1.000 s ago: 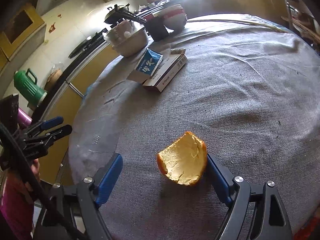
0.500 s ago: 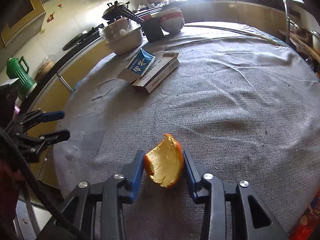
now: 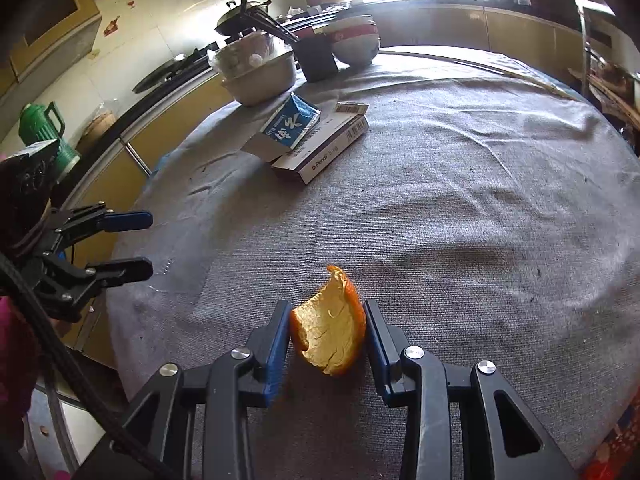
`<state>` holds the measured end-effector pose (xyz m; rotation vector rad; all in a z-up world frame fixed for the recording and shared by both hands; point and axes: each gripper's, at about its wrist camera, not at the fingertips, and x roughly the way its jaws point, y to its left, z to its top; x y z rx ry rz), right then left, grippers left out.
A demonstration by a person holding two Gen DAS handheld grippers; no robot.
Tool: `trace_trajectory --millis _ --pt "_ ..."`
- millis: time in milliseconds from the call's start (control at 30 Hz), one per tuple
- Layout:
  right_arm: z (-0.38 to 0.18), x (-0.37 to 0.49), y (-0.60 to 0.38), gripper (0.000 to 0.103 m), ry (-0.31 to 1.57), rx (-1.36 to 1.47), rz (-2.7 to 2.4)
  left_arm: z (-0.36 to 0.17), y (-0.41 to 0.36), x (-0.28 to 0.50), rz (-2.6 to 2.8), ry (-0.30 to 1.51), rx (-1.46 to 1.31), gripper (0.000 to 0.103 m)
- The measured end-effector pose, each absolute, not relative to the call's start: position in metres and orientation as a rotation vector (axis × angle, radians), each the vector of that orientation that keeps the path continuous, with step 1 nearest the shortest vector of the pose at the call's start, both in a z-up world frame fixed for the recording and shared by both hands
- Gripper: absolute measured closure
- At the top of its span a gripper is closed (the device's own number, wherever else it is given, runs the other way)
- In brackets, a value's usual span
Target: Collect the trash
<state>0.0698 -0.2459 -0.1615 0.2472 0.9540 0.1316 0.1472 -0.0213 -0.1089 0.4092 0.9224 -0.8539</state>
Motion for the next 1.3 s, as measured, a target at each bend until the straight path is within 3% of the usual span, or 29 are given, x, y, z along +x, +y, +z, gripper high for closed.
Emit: trace_trajectory --millis 667,1300 --pt "-0.163 0.072 -0.251 0.063 0.952 0.305 0.141 -0.097 -0.006 0.132 -0.943 0.904 0.328 0.026" --pt "-0.163 0.072 -0.251 0.063 0.946 0.3 0.143 -0.114 -0.031 0.128 -0.961 0.876 0.529 0.026"
